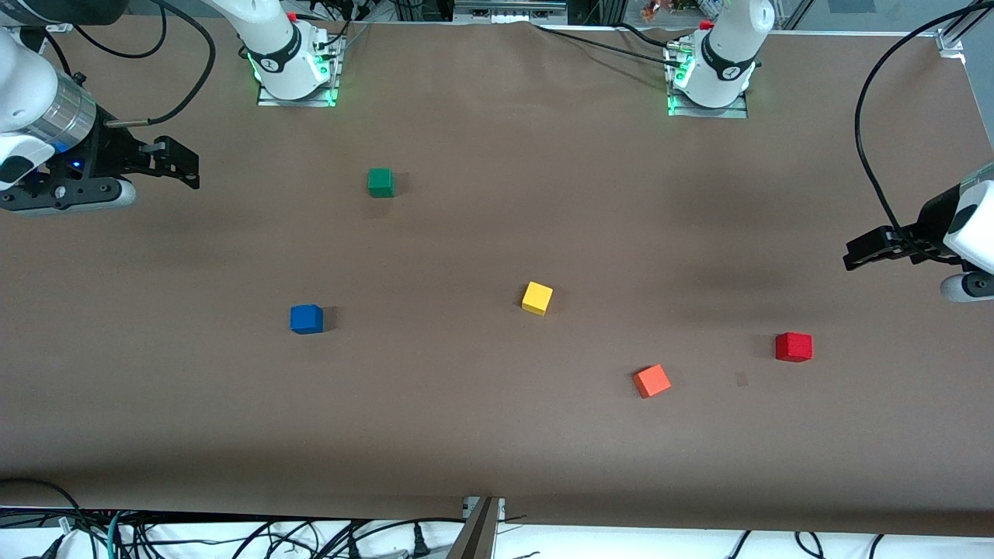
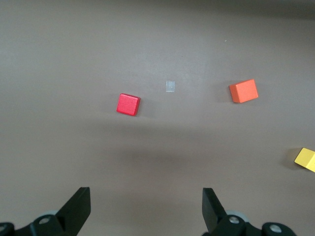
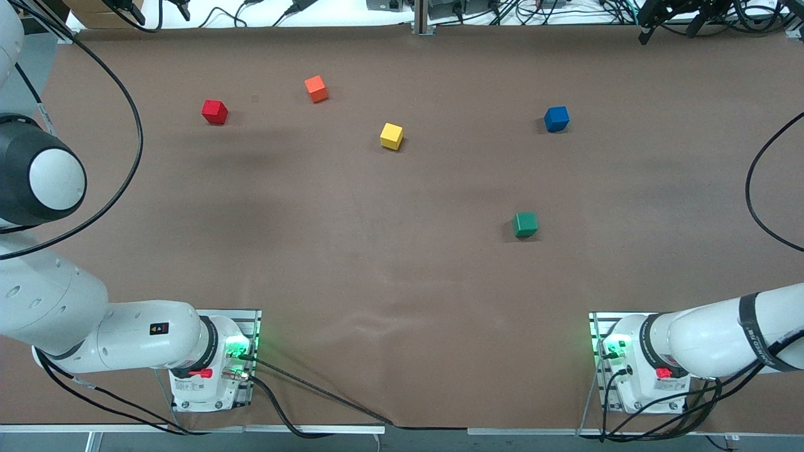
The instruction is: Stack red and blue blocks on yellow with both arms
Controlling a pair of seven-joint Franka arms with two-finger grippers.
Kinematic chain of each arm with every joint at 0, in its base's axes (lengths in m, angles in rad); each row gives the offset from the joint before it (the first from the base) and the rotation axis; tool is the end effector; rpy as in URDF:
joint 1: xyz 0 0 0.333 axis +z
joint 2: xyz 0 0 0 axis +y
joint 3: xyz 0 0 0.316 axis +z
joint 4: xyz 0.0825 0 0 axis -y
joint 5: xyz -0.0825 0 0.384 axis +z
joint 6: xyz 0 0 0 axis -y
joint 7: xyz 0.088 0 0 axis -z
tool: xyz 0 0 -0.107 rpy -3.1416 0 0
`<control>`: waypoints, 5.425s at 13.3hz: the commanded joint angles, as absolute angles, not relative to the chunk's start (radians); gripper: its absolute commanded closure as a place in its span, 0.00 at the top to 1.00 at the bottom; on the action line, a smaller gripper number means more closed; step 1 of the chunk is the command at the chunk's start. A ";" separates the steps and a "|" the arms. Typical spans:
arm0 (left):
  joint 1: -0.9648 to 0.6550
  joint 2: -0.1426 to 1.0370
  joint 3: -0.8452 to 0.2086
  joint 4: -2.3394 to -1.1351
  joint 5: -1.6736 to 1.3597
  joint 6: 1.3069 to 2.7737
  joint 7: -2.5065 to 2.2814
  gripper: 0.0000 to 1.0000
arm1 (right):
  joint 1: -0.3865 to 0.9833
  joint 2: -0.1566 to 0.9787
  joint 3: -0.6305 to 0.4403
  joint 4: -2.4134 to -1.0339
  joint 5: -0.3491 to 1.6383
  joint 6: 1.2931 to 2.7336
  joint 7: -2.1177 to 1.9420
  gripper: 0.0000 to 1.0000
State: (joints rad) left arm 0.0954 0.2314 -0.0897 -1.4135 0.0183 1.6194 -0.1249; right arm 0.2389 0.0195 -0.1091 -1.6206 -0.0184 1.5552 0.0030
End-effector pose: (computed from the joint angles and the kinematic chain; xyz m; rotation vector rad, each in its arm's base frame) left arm 0.6268 0.0117 0.5668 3.1337 0.2065 -0.0388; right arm 0.5515 0.0705 0.5891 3.1065 0.1979 -0.1296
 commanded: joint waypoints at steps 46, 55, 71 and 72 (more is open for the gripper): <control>-0.472 0.702 -0.117 -1.374 0.023 2.028 -0.315 0.00 | 0.314 0.635 -0.112 -1.462 0.109 1.999 0.126 0.30; -0.581 0.790 -0.110 -1.367 0.034 2.120 -0.313 0.00 | 0.409 0.661 -0.078 -1.327 0.106 1.936 0.396 0.33; -0.583 0.796 -0.083 -1.336 0.097 2.138 -0.299 0.00 | 0.428 0.673 -0.078 -1.308 0.106 1.959 0.445 0.33; -0.583 0.798 -0.084 -1.336 0.119 2.138 -0.301 0.00 | 0.428 0.673 -0.078 -1.308 0.106 1.959 0.445 0.33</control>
